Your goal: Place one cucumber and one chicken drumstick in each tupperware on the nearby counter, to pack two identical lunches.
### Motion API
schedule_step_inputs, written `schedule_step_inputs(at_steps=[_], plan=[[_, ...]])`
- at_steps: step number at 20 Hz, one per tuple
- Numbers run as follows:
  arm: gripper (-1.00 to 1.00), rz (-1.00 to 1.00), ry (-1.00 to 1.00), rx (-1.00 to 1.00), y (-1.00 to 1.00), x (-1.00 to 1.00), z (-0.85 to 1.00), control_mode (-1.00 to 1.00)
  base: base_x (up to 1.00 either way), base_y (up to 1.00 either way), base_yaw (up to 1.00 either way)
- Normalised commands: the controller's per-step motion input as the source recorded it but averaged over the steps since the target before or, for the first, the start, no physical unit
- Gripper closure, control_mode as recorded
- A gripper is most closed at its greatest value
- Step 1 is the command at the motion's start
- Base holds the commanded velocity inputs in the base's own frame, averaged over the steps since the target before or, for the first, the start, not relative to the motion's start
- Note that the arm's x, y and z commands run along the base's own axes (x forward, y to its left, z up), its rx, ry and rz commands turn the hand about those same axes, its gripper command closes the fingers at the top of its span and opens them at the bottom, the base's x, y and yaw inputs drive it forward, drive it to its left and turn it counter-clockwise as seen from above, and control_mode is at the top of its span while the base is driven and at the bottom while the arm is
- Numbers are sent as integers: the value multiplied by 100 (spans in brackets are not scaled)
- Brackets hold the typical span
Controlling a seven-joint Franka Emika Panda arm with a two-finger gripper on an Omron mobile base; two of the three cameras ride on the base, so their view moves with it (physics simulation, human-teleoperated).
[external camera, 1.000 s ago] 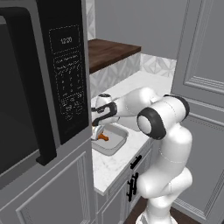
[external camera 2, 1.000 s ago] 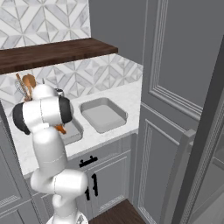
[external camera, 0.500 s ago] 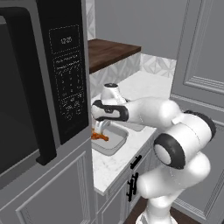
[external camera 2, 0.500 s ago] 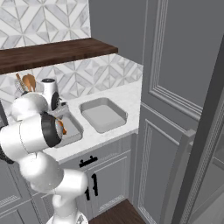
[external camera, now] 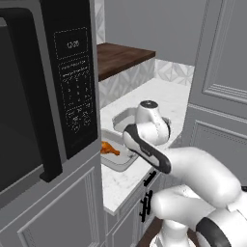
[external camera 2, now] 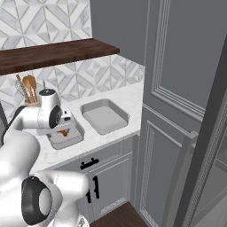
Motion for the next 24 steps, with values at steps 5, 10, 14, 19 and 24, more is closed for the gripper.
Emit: schedule_step_inputs(at_steps=[5, 10, 14, 19, 24], plan=[[-100, -39, -8, 13, -58, -60, 90, -100, 0, 0, 0], [-100, -32, -4, 18, -50, -75, 100, -100, 0, 0, 0], [-100, -27, 0, 14, -26, -100, 70, -100, 0, 0, 0], [-100, -13, -8, 3, -10, -98, 52, -100, 0, 0, 0], [-100, 0, -9, 0, -4, -45, 4, -100, 0, 0, 0]])
